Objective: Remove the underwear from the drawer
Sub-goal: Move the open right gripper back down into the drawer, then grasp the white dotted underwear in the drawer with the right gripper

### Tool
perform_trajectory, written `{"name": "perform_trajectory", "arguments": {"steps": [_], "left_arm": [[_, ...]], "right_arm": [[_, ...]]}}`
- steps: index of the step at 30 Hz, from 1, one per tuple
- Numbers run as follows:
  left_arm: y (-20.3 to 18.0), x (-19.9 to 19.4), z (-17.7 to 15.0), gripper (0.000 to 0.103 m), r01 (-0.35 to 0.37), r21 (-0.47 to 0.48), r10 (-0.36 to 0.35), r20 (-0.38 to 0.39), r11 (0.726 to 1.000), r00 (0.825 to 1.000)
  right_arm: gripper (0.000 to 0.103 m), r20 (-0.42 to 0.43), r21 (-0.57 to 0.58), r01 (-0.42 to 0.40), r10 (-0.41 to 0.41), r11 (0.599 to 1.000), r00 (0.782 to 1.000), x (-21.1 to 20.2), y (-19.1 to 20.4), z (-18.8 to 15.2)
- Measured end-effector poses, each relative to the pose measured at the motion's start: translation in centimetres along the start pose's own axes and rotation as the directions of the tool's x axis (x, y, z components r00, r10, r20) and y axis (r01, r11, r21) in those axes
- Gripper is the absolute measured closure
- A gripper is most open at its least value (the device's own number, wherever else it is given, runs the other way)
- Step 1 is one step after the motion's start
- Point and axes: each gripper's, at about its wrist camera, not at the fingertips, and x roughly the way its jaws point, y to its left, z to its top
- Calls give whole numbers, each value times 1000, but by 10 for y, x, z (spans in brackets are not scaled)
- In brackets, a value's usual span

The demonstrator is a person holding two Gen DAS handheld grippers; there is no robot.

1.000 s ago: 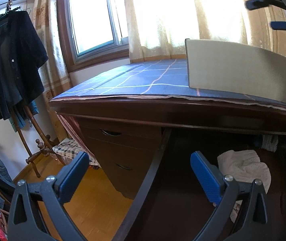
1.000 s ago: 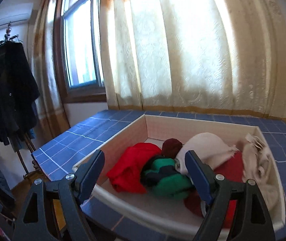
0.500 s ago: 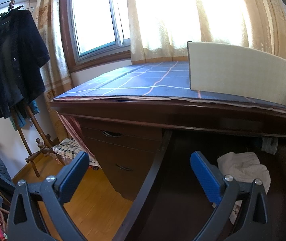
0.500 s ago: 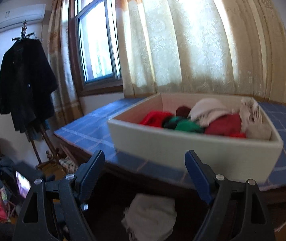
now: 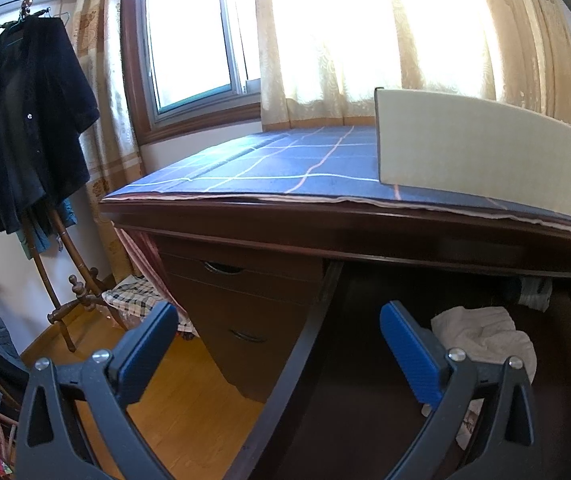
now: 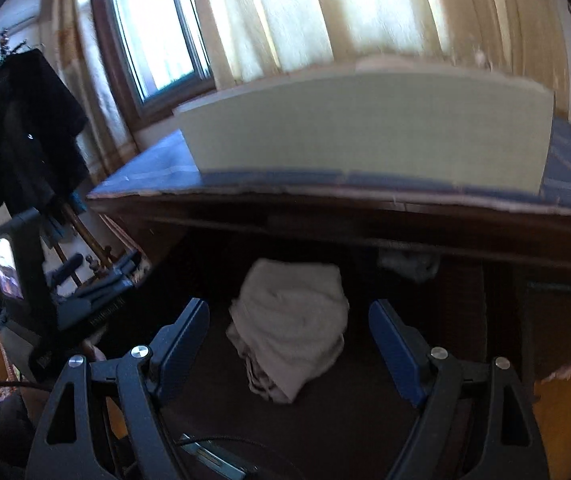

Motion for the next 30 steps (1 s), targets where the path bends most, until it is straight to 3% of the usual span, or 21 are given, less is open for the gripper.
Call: {"name": "perform_trajectory", "arguments": {"steps": [8, 20, 25, 30], "left_arm": [[-4, 1, 2, 0, -1, 12, 1, 6, 1000, 1000], [-3, -1, 2, 0, 10, 4, -10, 8, 1000, 1000], [-2, -2, 1, 0, 12, 3, -12, 9, 1000, 1000], [-2, -1, 2, 0, 19, 2, -19, 9, 1000, 1000]], "right_arm": [[19, -198, 64, -12, 24, 998, 980, 43, -7, -6], [19, -342, 349, 52, 76, 936, 937, 106, -30, -3], [19, -347, 306, 90, 23, 948, 938, 113, -20, 4], [19, -463, 205, 106, 1, 973, 886, 136, -2, 5]]}}
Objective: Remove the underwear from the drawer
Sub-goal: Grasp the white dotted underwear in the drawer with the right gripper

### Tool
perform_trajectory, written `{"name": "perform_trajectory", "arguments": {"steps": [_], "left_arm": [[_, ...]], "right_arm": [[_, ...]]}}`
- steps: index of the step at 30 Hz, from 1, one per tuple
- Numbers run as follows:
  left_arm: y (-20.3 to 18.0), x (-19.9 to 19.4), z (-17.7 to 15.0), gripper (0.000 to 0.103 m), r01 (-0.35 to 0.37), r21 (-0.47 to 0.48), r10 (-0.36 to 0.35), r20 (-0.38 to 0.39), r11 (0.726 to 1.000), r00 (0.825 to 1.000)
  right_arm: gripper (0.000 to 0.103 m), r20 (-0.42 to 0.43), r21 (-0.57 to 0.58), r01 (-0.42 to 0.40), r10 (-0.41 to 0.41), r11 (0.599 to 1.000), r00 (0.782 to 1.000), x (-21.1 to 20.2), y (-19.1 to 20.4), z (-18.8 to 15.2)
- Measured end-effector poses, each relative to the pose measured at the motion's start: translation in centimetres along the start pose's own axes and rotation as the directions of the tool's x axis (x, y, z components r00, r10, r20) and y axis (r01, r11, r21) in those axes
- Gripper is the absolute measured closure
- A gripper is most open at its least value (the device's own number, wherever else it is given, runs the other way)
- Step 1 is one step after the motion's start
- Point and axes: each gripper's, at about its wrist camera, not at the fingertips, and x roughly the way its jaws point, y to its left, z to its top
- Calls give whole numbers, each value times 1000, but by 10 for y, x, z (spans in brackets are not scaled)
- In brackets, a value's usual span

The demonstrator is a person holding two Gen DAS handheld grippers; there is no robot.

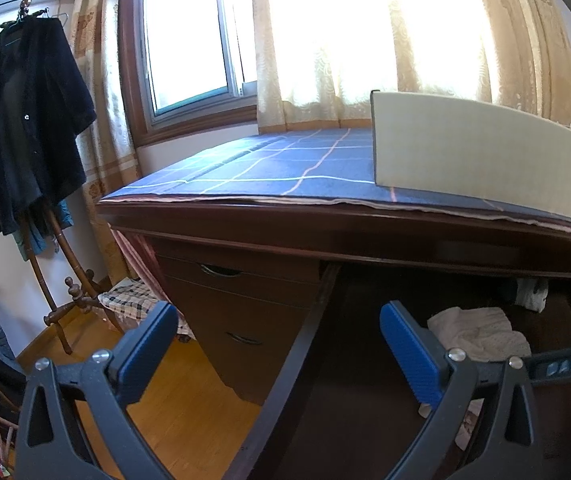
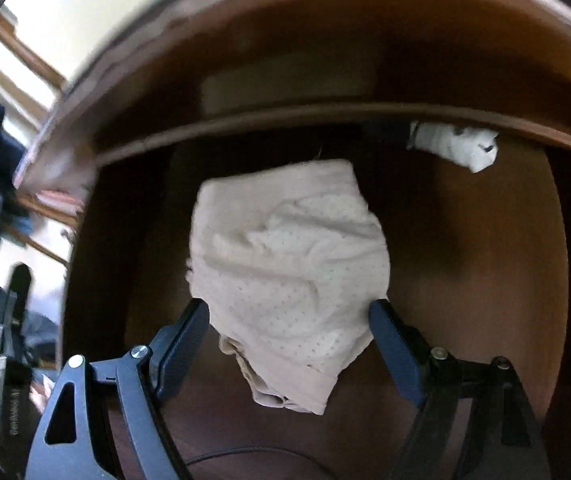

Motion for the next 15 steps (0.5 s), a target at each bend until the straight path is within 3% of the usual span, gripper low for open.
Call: {"name": "perform_trajectory", "arguments": {"steps": [6, 12, 15], "left_arm": [[0, 0, 0, 0, -2, -2, 2, 2, 1000, 1000], [-1, 0, 0, 0, -4, 0, 4, 2, 1000, 1000], [0, -1, 0, 0, -4, 0, 4, 3, 1000, 1000]], "right_arm": [[19, -92, -201, 77, -97, 977, 991, 14, 20, 7], [19, -153, -326, 85, -142, 941, 978, 37, 26, 6], [17, -170, -313, 61, -120, 948, 978, 40, 24, 6]]}}
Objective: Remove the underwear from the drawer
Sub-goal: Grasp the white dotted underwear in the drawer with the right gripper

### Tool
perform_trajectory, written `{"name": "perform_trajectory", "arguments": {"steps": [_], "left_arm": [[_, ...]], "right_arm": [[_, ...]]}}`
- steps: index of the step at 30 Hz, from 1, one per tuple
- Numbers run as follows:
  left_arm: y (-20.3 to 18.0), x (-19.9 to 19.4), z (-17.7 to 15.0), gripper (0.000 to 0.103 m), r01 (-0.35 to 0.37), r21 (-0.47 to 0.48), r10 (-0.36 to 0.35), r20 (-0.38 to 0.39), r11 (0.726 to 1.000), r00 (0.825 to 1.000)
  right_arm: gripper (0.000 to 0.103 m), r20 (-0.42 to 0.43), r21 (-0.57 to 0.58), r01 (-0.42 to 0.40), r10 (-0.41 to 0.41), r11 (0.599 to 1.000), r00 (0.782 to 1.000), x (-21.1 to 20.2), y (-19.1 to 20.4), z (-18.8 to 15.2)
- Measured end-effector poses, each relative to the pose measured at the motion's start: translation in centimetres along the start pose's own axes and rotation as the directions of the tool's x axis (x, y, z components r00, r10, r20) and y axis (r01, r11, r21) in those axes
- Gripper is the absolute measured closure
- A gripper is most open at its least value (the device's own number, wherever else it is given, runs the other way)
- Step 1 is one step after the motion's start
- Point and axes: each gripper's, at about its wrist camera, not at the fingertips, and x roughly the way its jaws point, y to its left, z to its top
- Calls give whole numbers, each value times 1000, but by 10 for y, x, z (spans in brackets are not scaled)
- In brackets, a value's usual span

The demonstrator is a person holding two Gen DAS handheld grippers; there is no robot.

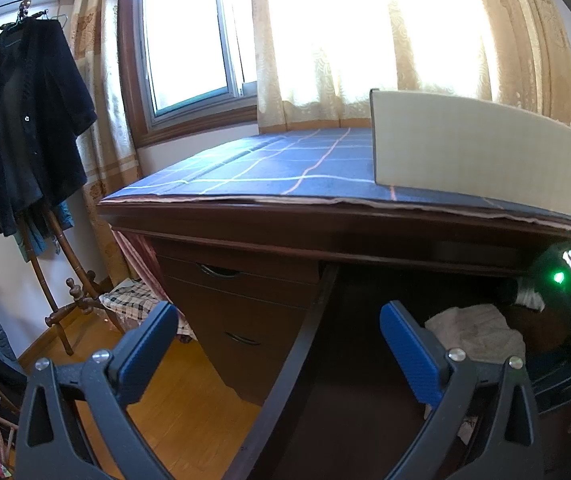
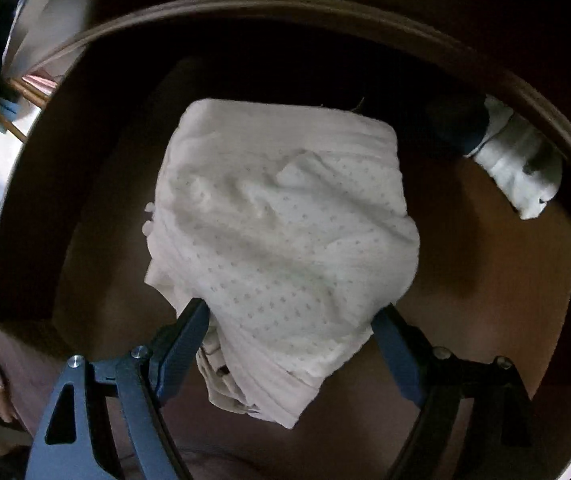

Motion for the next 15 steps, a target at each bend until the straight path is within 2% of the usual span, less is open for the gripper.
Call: {"name": "perform_trajectory", "arguments": {"steps": [6, 7, 11, 13, 15], "left_arm": [[1, 0, -1, 0, -2, 1, 2, 0, 1000, 1000], [1, -1, -1, 0, -1, 1, 1, 2, 1000, 1000], [1, 0, -2, 0, -3, 3, 3, 3, 1000, 1000], [2, -1, -3, 0, -4, 3, 4, 4, 1000, 1000], [3, -2, -3, 0, -4, 5, 4, 3, 1000, 1000]], "right_arm": [[19, -26, -115, 81, -85, 990, 996, 7, 22, 8], [24, -26, -143, 103, -108, 984, 994, 7, 26, 8], [46, 0, -210, 98, -100, 973, 995, 1, 35, 8], [69, 17, -242, 99, -98, 965, 995, -3, 40, 9], [76, 34, -272, 110, -105, 956, 994, -6, 43, 3]]}}
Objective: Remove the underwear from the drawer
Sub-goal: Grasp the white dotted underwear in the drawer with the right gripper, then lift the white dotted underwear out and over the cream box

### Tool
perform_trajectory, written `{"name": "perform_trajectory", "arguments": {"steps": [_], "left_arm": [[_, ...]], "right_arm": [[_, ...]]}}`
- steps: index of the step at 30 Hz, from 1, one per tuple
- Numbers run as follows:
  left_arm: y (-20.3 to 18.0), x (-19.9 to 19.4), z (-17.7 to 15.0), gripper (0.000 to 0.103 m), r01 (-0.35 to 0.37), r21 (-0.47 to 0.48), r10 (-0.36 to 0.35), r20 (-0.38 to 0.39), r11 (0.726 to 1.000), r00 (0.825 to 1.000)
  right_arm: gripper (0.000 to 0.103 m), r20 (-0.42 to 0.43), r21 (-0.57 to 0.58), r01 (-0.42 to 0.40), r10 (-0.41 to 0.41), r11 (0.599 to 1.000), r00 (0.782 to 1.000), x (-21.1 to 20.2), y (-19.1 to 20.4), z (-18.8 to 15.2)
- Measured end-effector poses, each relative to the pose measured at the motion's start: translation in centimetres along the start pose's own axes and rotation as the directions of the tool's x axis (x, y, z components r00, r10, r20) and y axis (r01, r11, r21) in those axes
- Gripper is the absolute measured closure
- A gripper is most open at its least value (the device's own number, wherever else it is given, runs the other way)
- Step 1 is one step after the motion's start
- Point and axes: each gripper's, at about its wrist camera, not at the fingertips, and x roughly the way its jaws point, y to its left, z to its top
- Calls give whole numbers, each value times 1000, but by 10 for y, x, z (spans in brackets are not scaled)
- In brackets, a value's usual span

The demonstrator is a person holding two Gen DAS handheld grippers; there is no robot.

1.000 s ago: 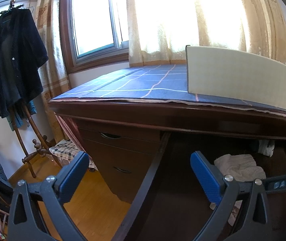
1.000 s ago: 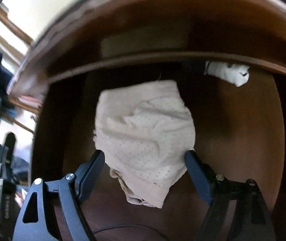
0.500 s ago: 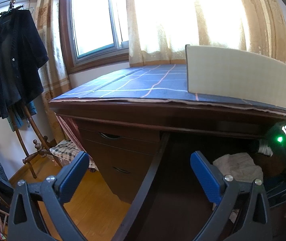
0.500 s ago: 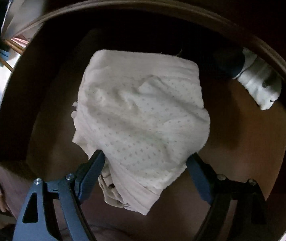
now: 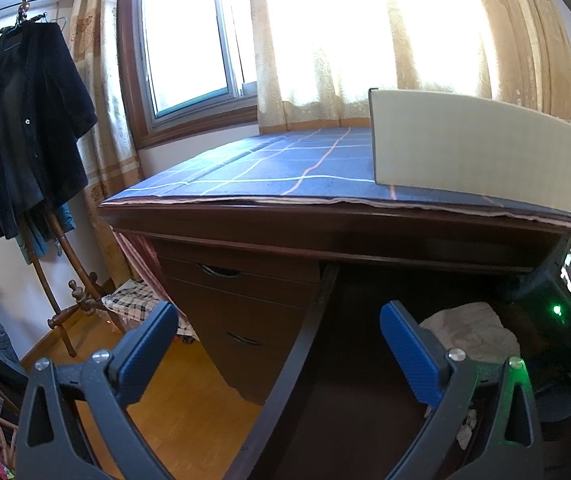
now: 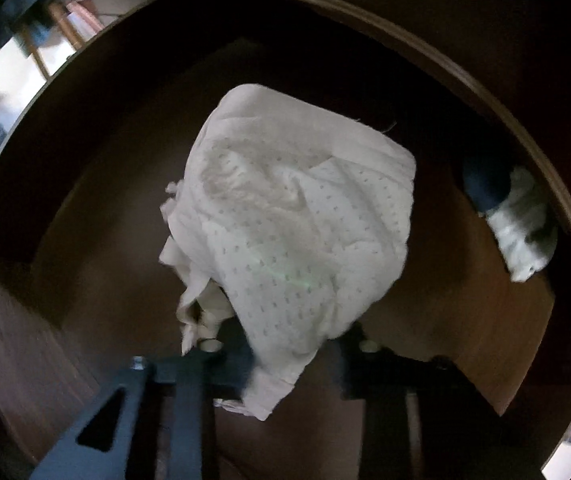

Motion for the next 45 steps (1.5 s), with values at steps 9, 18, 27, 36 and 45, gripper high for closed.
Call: {"name": "perform_trajectory", "arguments": {"steps": [9, 18, 27, 36, 45], "left_arm": [[1, 0, 0, 0, 0, 3, 0, 0, 1000, 1000], [2, -1, 0, 0, -2, 2, 2, -1, 1000, 1000], [2, 0, 0, 0, -3, 2, 3, -5, 1000, 1000], [3, 0, 0, 0, -3, 2, 3, -5, 1000, 1000], [3, 0, 0, 0, -3, 3, 3, -5, 1000, 1000]], "right_arm": [[81, 179, -8, 43, -41, 999, 983, -47, 4, -14], [81, 322, 55, 19, -36, 998, 946, -94, -23, -53], [82, 407, 113, -6, -40, 994, 912, -125, -35, -78], [82, 514, 125, -37, -33, 991, 857, -157, -19, -100], [82, 624, 131, -47, -46, 990, 780, -213, -24, -114]]}}
